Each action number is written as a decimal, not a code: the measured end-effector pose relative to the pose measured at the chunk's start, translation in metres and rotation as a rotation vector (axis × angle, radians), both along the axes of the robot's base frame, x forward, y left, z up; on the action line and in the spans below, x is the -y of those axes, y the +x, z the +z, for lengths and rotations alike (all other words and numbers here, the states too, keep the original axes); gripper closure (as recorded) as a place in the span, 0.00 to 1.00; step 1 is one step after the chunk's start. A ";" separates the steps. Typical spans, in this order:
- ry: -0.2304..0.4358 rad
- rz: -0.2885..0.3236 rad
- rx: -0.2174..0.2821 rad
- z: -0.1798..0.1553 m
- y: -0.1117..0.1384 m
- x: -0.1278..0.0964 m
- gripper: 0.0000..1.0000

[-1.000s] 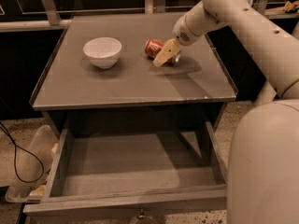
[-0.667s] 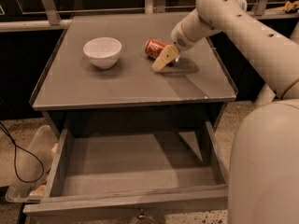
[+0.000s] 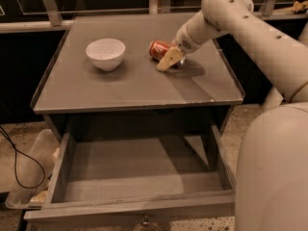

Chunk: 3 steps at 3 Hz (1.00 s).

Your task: Place coke can into top drawer

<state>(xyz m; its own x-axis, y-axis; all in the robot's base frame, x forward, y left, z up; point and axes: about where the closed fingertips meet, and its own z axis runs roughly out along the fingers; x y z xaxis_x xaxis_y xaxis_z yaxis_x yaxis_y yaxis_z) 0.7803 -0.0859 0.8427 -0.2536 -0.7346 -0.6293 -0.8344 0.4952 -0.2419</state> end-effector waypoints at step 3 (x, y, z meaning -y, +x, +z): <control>0.000 0.000 0.000 0.000 0.000 0.000 1.00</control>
Offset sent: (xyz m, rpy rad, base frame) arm 0.0000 0.0000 0.0000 0.0000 0.0000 0.0000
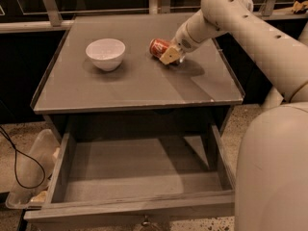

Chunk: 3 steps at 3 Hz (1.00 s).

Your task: Place coke can into top drawer

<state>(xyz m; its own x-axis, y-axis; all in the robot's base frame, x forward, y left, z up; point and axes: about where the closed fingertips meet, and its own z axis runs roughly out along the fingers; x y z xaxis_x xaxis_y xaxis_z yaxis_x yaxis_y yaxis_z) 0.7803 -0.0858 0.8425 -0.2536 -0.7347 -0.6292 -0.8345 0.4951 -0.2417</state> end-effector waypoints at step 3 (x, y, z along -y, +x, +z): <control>0.028 0.031 0.018 0.014 -0.015 0.004 1.00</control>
Offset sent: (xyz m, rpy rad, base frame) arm -0.0164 -0.0076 0.0129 0.0442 -0.0294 0.0332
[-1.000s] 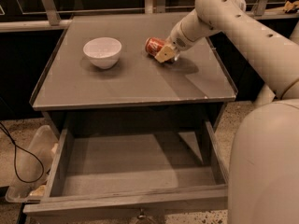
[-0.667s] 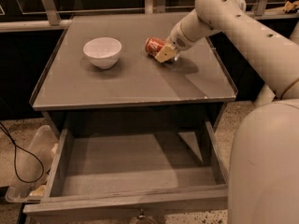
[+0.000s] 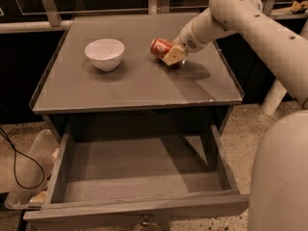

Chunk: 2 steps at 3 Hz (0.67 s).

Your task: Place coke can into top drawer

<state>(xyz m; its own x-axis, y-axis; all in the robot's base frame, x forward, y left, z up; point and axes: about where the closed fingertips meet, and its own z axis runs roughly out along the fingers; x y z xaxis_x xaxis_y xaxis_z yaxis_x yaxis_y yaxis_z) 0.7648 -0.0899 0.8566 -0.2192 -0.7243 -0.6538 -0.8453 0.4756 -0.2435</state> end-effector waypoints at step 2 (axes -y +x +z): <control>-0.007 0.127 0.103 0.058 -0.070 0.017 1.00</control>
Offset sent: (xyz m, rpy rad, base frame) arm -0.1205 -0.0373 0.0981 -0.0129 -0.1720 0.2030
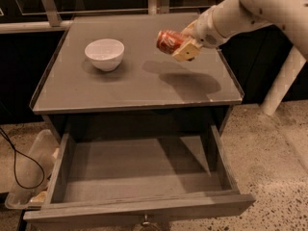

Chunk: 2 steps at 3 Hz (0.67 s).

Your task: Place coke can into top drawer

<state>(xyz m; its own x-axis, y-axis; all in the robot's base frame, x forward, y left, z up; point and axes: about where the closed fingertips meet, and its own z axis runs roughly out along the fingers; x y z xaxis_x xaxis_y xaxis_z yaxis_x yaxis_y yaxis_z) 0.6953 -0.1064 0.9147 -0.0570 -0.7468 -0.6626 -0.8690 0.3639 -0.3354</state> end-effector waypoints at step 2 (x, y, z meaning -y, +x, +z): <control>0.021 0.057 0.016 0.007 -0.088 0.029 1.00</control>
Offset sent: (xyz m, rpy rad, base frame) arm -0.1548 -0.0554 -0.0132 0.0337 0.0097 0.0550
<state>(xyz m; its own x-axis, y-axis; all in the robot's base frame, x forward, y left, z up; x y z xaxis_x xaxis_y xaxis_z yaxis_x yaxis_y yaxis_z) 0.6071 -0.1351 0.9217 -0.0041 -0.7348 -0.6783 -0.8831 0.3210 -0.3423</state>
